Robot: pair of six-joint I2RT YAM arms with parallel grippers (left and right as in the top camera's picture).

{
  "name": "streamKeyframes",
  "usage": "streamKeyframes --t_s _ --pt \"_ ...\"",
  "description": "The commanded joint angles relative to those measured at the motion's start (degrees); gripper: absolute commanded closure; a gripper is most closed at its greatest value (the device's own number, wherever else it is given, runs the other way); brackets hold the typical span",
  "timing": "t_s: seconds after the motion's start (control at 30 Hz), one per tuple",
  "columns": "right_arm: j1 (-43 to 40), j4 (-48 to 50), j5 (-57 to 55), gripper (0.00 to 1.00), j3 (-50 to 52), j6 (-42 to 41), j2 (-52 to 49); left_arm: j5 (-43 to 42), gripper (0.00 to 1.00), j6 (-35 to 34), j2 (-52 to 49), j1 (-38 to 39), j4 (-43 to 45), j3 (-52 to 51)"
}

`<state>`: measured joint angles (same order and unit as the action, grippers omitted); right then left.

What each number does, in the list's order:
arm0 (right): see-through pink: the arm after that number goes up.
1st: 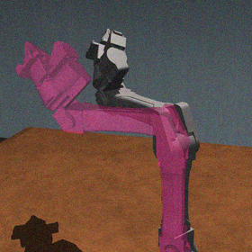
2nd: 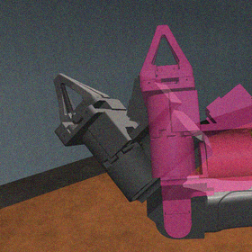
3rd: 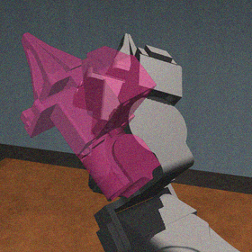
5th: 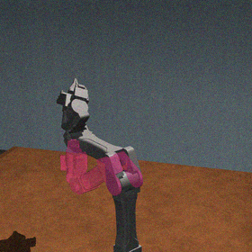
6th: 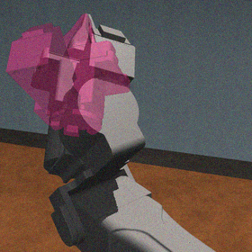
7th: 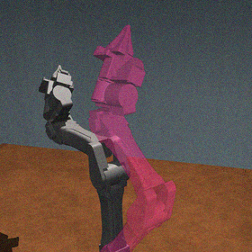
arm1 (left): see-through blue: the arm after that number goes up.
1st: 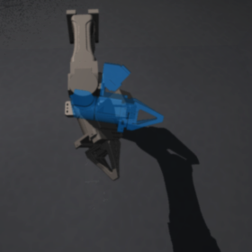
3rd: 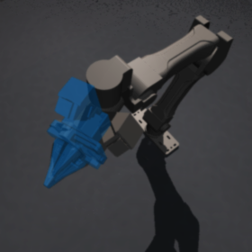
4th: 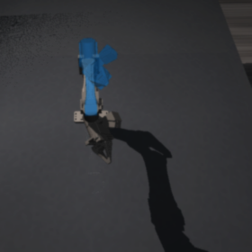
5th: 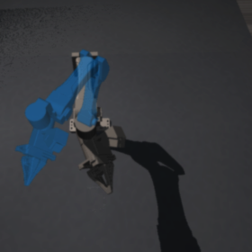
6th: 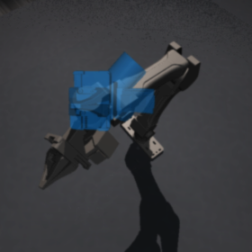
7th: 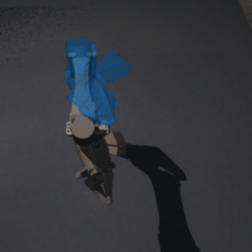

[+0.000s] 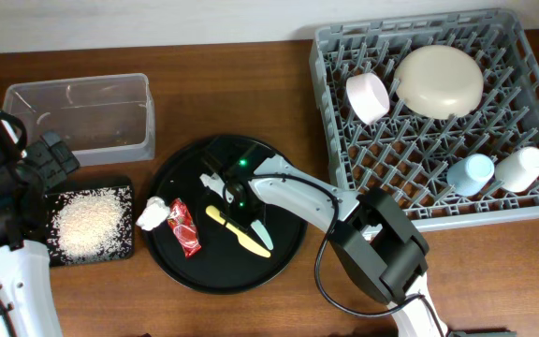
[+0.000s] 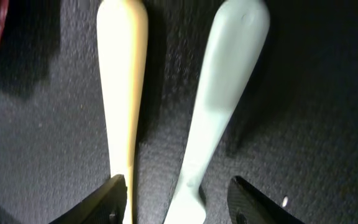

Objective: Sort waste into correct bins and load items into the dishwasher rack
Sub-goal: 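Carry the light-green utensil to the rack and insert it upright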

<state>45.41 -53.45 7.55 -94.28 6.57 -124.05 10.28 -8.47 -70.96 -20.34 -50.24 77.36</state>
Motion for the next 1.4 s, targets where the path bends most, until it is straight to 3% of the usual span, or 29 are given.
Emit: streamKeyframes --t_s 0.0,0.17,0.47,0.6,0.67,0.9,1.37 --pt "-0.1 2.5 -0.7 0.48 0.0 -1.1 -0.1 -0.4 0.01 -0.5 0.9 -0.3 0.0 0.3" --pt "-0.2 6.4 -0.8 0.53 2.1 -2.6 -0.2 -0.4 0.01 -0.5 0.9 -0.3 0.0 0.3" --pt "-0.2 7.7 -1.2 0.53 6.0 -3.7 -0.2 -0.4 0.01 -0.5 0.9 -0.3 0.0 0.3" --pt "-0.2 8.7 -2.3 0.63 6.0 -3.7 -0.2 -0.4 0.01 -0.5 0.9 -0.3 0.0 0.3" --pt "-0.2 8.8 -2.3 0.79 6.0 -3.7 -0.2 -0.4 0.01 -0.5 0.9 -0.3 0.0 0.3" --pt "-1.2 7.3 -4.2 0.91 5.3 -3.7 0.4 -0.4 0.01 -0.5 0.9 -0.3 0.0 0.3" --pt "-2.8 -5.6 -11.3 0.94 -9.3 -4.1 2.3 -0.4 0.01 -0.5 0.9 -0.3 0.0 0.3"
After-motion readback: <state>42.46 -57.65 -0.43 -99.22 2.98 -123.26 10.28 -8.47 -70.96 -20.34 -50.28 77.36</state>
